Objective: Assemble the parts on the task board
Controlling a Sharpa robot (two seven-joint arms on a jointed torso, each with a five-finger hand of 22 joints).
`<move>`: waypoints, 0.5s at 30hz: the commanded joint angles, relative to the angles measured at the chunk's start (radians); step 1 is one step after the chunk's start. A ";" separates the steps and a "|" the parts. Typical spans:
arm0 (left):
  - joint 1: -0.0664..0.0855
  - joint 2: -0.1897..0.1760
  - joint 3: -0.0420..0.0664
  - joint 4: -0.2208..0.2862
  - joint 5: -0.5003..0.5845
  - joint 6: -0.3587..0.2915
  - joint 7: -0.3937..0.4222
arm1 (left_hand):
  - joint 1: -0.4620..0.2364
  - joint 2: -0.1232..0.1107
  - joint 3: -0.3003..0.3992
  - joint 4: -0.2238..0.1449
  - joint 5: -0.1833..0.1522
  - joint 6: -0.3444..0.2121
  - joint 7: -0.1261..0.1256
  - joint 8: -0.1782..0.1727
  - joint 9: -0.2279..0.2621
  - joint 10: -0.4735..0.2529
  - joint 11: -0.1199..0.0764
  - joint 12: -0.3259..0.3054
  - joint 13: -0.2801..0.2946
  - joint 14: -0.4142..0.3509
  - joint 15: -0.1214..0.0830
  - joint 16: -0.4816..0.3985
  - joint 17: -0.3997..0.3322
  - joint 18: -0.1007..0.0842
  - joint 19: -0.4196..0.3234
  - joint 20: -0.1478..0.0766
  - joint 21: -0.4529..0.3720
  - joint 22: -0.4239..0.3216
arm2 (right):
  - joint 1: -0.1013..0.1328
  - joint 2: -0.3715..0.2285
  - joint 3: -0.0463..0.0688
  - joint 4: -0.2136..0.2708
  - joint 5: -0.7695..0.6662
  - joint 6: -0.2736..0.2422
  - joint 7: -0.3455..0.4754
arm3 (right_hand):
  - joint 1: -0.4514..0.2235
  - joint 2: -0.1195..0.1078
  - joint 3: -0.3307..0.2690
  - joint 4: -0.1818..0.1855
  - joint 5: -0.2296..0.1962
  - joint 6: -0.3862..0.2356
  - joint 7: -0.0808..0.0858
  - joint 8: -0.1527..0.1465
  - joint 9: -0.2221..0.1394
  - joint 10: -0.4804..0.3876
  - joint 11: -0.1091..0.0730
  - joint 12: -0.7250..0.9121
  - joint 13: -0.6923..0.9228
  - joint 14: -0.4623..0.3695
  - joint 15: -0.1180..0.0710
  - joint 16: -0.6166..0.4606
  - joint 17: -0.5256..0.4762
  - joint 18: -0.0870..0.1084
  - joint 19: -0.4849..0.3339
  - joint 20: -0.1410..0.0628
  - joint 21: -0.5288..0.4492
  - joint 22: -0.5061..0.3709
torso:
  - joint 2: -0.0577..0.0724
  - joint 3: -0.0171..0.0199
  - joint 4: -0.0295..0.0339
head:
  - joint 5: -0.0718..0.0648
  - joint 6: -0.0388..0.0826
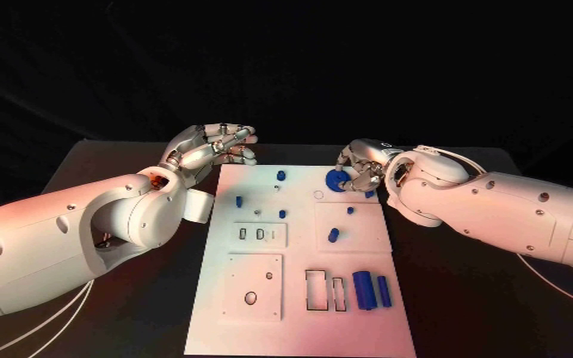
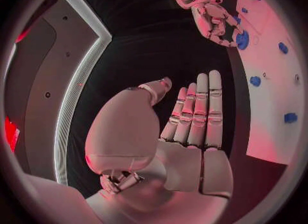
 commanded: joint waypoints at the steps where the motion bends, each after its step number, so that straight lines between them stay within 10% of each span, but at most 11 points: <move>1: 0.001 0.000 0.001 0.002 -0.002 0.021 0.004 | -0.001 0.002 0.000 -0.004 0.002 -0.007 0.031 -0.007 0.001 -0.004 0.001 -0.006 0.001 -0.009 -0.001 0.004 0.001 0.010 -0.008 0.002 0.003 0.001 | -0.003 0.000 -0.001 0.004 -0.046 -0.050 -0.003 | -0.022 0.004 0.017 -0.001 -0.007 0.019 -0.007 0.006 0.002 0.086 -0.006 0.004 0.240 0.104 -0.008 0.004 0.263 -0.011 0.004 -0.006 0.007 0.084 | 0.000 -0.0004 0.0002 | 0.000 0.000; 15: 0.001 0.002 0.001 -0.004 -0.002 0.022 0.002 | -0.002 0.003 0.000 -0.003 0.002 -0.007 0.031 -0.007 0.001 -0.004 0.001 -0.006 0.001 -0.009 -0.001 0.004 0.002 0.010 -0.008 0.002 0.004 0.002 | 0.005 -0.029 0.000 0.085 -0.111 -0.117 -0.023 | -0.040 -0.007 0.026 0.000 -0.013 0.030 -0.010 0.001 0.001 0.088 -0.010 0.006 0.242 0.104 -0.012 0.004 0.263 -0.012 0.006 -0.010 0.009 0.087 | -0.001 -0.0004 0.0004 | 0.001 0.006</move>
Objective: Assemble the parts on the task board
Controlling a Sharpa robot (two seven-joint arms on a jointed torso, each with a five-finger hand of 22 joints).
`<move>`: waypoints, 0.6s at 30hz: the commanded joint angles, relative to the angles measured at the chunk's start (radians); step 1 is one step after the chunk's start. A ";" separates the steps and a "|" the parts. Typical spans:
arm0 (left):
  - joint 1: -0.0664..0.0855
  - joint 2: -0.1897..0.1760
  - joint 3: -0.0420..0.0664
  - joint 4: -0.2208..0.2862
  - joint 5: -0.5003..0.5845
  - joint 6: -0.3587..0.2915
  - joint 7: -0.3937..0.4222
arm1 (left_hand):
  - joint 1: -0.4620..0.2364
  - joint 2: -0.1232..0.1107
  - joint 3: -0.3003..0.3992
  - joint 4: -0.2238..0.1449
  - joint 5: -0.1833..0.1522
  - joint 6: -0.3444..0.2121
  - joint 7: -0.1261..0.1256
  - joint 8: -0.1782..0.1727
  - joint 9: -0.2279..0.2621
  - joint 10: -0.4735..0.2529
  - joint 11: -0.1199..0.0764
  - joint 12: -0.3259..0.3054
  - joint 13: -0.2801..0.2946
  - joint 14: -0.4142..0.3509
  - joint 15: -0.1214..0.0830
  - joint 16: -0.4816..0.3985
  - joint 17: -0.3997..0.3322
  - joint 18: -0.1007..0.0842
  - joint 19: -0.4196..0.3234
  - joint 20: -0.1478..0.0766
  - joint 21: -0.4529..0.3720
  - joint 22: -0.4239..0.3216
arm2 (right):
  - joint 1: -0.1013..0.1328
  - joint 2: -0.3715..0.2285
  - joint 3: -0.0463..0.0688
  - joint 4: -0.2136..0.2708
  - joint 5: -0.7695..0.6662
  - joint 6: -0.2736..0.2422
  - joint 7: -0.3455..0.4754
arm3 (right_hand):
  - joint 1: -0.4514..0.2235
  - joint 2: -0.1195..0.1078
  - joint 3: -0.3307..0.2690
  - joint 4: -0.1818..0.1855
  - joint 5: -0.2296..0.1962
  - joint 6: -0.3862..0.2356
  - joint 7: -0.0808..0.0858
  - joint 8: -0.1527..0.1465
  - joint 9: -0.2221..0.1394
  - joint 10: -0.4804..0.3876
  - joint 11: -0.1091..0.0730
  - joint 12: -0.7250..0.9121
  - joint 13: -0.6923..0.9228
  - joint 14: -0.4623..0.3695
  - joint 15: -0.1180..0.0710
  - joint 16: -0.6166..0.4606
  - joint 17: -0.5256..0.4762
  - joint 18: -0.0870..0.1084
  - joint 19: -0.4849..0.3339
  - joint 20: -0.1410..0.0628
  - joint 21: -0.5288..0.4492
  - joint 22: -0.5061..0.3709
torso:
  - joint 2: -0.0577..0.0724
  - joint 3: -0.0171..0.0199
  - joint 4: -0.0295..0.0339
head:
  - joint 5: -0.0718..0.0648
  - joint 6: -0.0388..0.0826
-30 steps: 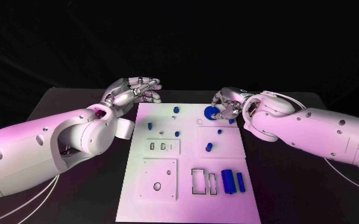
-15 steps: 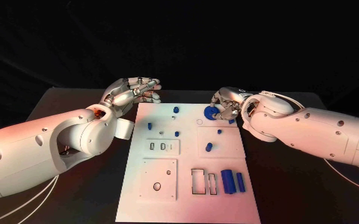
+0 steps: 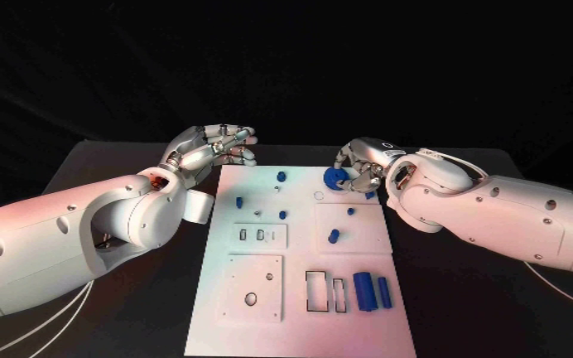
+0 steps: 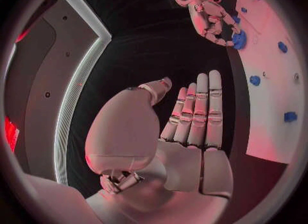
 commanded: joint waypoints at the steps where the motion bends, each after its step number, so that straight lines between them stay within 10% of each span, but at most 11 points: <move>1: 0.001 0.002 0.001 -0.001 -0.002 0.021 0.003 | -0.002 0.003 0.000 -0.003 0.002 -0.007 0.031 -0.007 0.002 -0.004 0.001 -0.006 0.001 -0.009 -0.001 0.004 0.001 0.010 -0.005 -0.001 0.004 0.001 | 0.007 -0.005 0.001 0.034 -0.074 -0.052 -0.020 | -0.014 -0.004 0.006 0.003 -0.006 0.022 -0.011 -0.002 0.001 0.092 -0.006 0.007 0.242 0.104 -0.005 0.004 0.263 -0.012 0.001 -0.005 0.006 0.089 | 0.000 0.0003 -0.0007 | 0.000 0.004; 18: 0.001 0.008 0.001 -0.010 -0.002 0.021 0.006 | -0.001 0.003 0.001 -0.004 0.002 -0.007 0.031 -0.007 0.002 -0.005 0.001 -0.006 0.001 -0.009 -0.001 0.004 0.002 0.010 -0.006 -0.001 0.005 0.001 | 0.009 0.095 0.001 0.133 -0.315 -0.088 -0.078 | -0.022 -0.008 0.007 0.006 -0.011 0.023 -0.012 -0.005 0.000 0.091 -0.007 0.006 0.241 0.104 -0.006 0.004 0.263 -0.013 0.005 -0.006 0.010 0.095 | 0.002 -0.0013 0.0033 | -0.008 0.006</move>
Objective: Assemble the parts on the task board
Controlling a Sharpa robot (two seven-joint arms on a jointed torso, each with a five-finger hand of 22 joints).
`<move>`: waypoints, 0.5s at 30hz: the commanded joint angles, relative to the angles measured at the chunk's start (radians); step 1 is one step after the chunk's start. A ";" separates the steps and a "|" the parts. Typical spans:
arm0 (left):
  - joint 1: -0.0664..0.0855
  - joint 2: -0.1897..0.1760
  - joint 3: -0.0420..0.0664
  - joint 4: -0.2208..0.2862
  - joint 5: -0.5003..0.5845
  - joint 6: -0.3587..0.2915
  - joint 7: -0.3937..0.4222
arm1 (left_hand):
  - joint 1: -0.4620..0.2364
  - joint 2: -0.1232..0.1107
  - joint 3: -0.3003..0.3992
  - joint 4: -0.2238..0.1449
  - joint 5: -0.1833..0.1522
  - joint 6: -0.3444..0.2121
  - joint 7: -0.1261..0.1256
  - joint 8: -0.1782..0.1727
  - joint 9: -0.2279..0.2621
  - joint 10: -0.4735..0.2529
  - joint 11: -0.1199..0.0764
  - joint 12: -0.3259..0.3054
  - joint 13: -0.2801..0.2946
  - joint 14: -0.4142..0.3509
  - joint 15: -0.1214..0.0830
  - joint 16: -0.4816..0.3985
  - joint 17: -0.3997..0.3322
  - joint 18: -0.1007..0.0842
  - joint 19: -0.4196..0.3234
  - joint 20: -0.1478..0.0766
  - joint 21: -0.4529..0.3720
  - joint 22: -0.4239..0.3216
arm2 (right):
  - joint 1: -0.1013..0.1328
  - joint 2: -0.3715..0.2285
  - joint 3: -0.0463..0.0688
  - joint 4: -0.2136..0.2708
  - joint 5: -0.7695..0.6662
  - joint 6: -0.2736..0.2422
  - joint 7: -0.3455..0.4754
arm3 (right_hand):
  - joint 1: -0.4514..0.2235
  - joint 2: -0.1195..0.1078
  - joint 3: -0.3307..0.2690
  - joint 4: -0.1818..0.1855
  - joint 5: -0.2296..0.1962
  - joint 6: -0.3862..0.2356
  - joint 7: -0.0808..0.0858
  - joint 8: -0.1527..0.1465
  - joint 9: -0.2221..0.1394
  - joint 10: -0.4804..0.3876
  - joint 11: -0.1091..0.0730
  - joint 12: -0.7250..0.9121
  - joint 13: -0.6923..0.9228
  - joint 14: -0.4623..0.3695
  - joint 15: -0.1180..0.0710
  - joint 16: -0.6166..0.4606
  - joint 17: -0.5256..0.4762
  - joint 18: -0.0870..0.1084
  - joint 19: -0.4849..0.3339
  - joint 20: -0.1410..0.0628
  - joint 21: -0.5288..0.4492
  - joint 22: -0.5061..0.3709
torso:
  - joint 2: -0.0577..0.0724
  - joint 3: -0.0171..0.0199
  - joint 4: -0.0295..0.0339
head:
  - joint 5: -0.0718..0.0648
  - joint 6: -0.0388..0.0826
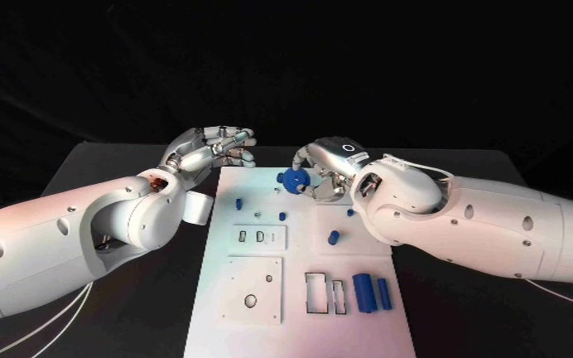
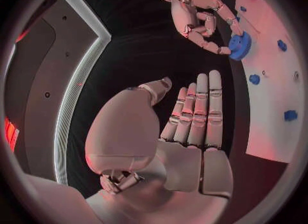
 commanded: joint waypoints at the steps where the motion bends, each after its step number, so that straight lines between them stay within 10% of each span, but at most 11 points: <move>1: 0.001 0.005 0.001 -0.001 -0.002 0.019 0.008 | -0.001 0.003 0.001 -0.004 0.002 -0.007 0.031 -0.004 0.001 -0.005 0.001 -0.006 0.001 -0.006 0.002 0.004 0.001 0.010 -0.006 -0.001 0.005 0.001 | -0.004 0.022 0.000 -0.005 -0.109 -0.023 -0.039 | -0.010 0.004 0.005 0.003 -0.003 0.007 -0.003 -0.004 0.000 0.091 -0.007 0.000 0.241 0.104 -0.006 0.004 0.263 -0.015 0.001 -0.003 0.006 0.094 | 0.001 -0.0016 0.0033 | -0.007 0.001; 15: 0.001 0.003 0.001 -0.023 -0.002 0.009 0.018 | 0.001 0.003 0.002 -0.007 0.002 -0.007 0.031 -0.004 0.002 -0.005 0.002 -0.006 0.002 -0.013 0.003 0.002 0.002 0.010 -0.012 0.000 0.006 0.002 | -0.040 0.128 -0.004 -0.087 -0.119 -0.008 -0.028 | -0.007 0.004 0.010 0.000 -0.004 0.007 -0.005 -0.006 0.000 0.092 -0.008 0.002 0.243 0.104 -0.007 0.004 0.263 -0.015 0.001 -0.003 0.005 0.094 | 0.005 -0.0016 0.0070 | 0.000 -0.004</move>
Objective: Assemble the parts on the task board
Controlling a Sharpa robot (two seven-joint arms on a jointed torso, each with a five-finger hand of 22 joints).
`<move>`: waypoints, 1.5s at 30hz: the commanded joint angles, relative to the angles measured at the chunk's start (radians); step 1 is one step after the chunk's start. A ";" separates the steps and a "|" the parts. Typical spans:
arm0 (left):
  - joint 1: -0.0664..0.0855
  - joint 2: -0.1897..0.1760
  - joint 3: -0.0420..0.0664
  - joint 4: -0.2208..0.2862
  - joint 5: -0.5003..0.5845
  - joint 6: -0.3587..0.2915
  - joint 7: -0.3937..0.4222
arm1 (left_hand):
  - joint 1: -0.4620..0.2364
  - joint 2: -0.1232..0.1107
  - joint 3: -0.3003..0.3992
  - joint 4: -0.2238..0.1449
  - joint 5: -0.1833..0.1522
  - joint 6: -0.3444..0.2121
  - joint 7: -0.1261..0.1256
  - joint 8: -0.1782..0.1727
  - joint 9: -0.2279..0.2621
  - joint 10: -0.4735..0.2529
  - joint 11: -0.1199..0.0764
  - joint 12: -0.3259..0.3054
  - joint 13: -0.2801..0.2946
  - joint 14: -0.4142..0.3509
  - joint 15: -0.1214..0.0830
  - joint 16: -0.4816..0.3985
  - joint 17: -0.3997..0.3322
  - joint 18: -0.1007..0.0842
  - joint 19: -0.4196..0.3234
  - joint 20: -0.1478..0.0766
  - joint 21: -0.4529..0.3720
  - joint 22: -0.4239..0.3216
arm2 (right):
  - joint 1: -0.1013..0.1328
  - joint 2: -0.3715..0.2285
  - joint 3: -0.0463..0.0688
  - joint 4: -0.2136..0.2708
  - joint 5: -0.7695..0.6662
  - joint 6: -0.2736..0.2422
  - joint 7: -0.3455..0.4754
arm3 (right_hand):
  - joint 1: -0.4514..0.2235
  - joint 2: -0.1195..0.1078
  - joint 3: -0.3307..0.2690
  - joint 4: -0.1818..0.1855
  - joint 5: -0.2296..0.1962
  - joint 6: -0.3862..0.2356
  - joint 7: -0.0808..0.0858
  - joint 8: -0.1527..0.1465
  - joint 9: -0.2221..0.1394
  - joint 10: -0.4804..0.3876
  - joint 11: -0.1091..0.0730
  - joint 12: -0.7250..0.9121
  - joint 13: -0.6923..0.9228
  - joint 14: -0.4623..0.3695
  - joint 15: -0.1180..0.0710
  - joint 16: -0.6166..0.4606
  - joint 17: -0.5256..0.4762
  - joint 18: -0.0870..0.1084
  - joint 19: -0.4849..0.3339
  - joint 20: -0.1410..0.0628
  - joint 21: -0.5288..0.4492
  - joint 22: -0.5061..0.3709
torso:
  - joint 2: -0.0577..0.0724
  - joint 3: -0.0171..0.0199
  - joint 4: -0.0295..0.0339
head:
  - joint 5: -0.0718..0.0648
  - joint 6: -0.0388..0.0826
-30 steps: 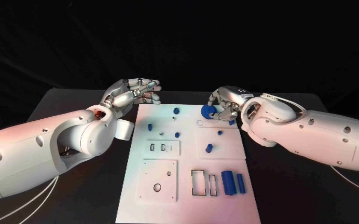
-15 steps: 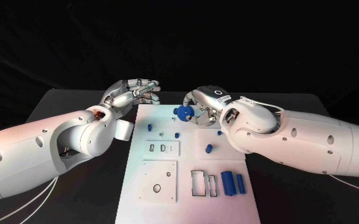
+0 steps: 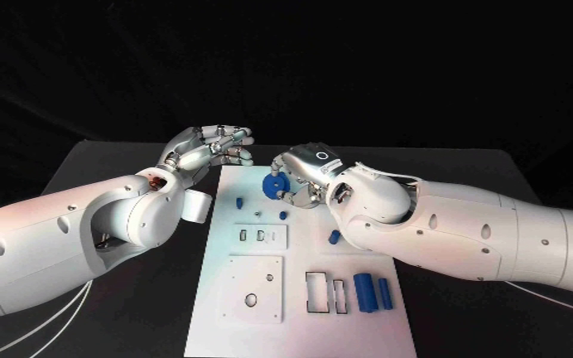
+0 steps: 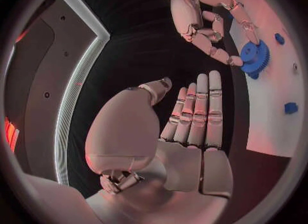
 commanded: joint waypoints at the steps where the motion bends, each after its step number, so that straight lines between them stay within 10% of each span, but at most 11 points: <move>1: 0.001 0.000 0.001 -0.004 -0.002 0.009 0.016 | 0.001 0.003 -0.001 -0.004 0.002 -0.007 0.031 -0.004 0.001 -0.005 0.002 -0.006 0.001 -0.007 -0.002 0.002 0.002 0.010 -0.004 0.000 0.006 0.001 | -0.006 0.013 0.000 -0.021 -0.028 0.003 -0.006 | -0.007 0.005 0.004 0.000 -0.002 0.006 -0.003 0.003 0.002 0.092 -0.008 0.002 0.243 0.104 -0.007 0.004 0.263 -0.015 0.001 -0.003 0.005 0.094 | 0.001 -0.0010 0.0036 | -0.001 -0.002; 45: 0.001 -0.004 0.001 -0.001 -0.001 0.010 0.018 | 0.000 0.003 -0.001 -0.005 0.002 -0.008 0.032 -0.004 0.002 -0.005 0.003 -0.006 0.001 -0.013 0.000 0.000 0.002 0.009 -0.010 0.001 0.006 0.001 | -0.022 0.064 -0.002 -0.128 -0.011 0.047 -0.010 | -0.013 -0.001 0.010 -0.001 -0.003 0.001 0.000 -0.007 -0.001 0.087 -0.006 -0.007 0.235 0.104 -0.007 0.004 0.263 -0.014 -0.004 -0.005 -0.001 0.088 | 0.000 0.0006 -0.0004 | 0.013 -0.015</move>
